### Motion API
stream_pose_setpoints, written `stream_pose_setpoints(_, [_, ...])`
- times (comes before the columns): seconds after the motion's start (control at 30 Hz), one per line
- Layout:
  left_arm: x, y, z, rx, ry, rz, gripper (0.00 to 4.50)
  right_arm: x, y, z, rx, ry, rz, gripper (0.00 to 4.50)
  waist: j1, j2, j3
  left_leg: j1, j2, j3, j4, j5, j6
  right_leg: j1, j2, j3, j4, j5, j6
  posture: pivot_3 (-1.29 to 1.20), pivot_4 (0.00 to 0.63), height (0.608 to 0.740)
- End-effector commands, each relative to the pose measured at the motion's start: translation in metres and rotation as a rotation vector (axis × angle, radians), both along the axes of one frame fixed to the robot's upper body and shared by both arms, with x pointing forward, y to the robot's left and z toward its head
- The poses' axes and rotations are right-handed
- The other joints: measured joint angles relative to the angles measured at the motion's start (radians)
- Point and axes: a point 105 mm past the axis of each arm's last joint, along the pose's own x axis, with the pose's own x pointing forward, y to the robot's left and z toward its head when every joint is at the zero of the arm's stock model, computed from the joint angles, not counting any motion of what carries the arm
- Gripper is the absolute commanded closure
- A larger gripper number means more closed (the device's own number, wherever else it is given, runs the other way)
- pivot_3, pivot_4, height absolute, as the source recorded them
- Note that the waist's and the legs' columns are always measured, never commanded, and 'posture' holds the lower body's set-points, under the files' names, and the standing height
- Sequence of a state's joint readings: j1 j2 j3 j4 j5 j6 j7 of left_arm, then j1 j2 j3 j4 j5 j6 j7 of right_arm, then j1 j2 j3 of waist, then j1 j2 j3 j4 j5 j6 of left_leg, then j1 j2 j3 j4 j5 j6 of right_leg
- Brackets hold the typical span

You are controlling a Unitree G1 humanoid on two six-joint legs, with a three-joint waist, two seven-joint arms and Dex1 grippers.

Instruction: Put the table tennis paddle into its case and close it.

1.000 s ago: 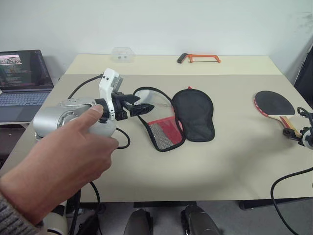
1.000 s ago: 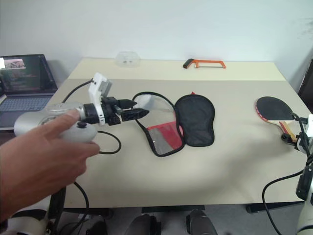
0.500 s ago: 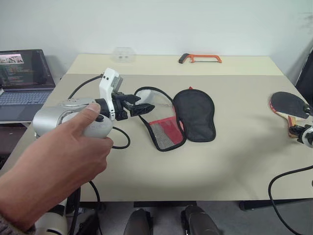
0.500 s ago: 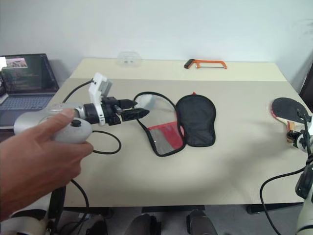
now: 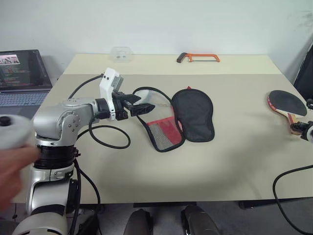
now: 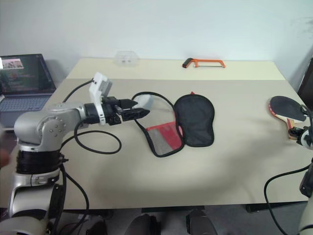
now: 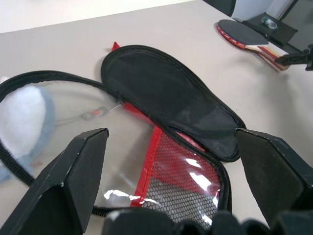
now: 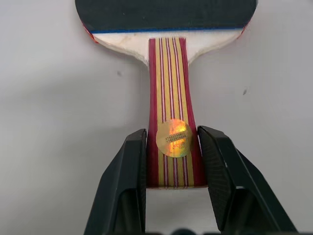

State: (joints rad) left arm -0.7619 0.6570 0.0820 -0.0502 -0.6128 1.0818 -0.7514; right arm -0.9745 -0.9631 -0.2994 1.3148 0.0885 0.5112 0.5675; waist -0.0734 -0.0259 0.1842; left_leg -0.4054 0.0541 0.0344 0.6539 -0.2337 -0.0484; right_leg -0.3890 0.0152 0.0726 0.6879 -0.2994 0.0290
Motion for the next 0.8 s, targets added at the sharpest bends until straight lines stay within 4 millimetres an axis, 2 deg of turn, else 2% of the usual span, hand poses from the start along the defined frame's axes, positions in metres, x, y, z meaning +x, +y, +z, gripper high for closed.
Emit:
stream_pose_setpoints(0.03, [-0.001,-0.005,0.014,-0.01,-0.059,-0.027,0.0,0.008,0.014,0.029,0.008,-0.029,0.128,3.34,-0.006,0.0,0.0,0.0,0.0,0.0,-0.001,0.0,0.0,0.0,0.0,0.0,0.0,0.0,0.0,0.0,0.15,0.74])
stream_pose_setpoints(0.2, [0.001,-0.01,0.012,-0.014,-0.051,-0.046,0.0,-0.001,0.033,0.023,0.065,0.047,0.203,3.34,-0.007,0.0,0.0,0.003,0.0,0.0,-0.008,0.002,-0.003,0.0,0.0,0.001,-0.002,0.0,0.0,0.0,0.15,0.74])
stream_pose_setpoints(0.47, [0.005,-0.016,0.008,-0.02,-0.038,-0.071,0.0,-0.066,0.095,-0.013,0.104,0.194,0.307,3.37,0.018,0.002,-0.001,0.0,0.006,-0.002,-0.01,0.004,-0.008,-0.001,0.002,-0.001,-0.006,0.0,0.0,0.0,0.15,0.74])
stream_pose_setpoints(0.53, [0.007,-0.019,0.008,-0.022,-0.037,-0.082,0.0,-0.076,0.112,-0.015,0.122,0.193,0.34,3.64,0.018,0.001,-0.002,0.0,0.006,-0.003,-0.009,0.004,-0.008,0.0,0.003,-0.001,-0.006,0.0,0.0,0.0,0.15,0.74])
stream_pose_setpoints(0.63, [0.01,-0.021,0.009,-0.022,-0.039,-0.09,0.0,-0.082,0.123,-0.015,0.115,0.196,0.362,4.46,0.017,0.0,-0.002,0.001,0.006,-0.003,-0.009,0.003,-0.005,0.0,0.003,-0.002,-0.005,-0.002,0.004,0.0,0.15,0.74])
stream_pose_setpoints(0.73, [0.011,-0.024,0.01,-0.024,-0.042,-0.101,0.0,-0.077,0.119,-0.017,0.077,0.206,0.323,4.46,0.017,0.0,-0.002,0.002,0.004,-0.002,-0.008,0.004,-0.003,0.0,0.003,-0.001,-0.005,-0.001,0.006,0.0,0.15,0.74])
stream_pose_setpoints(0.8, [0.012,-0.026,0.01,-0.025,-0.045,-0.106,0.0,-0.065,0.112,-0.01,0.043,0.169,0.278,4.46,0.017,0.0,-0.002,0.002,0.002,-0.002,-0.008,0.005,-0.001,0.0,0.001,-0.001,-0.005,0.0,0.007,0.0,0.15,0.74])
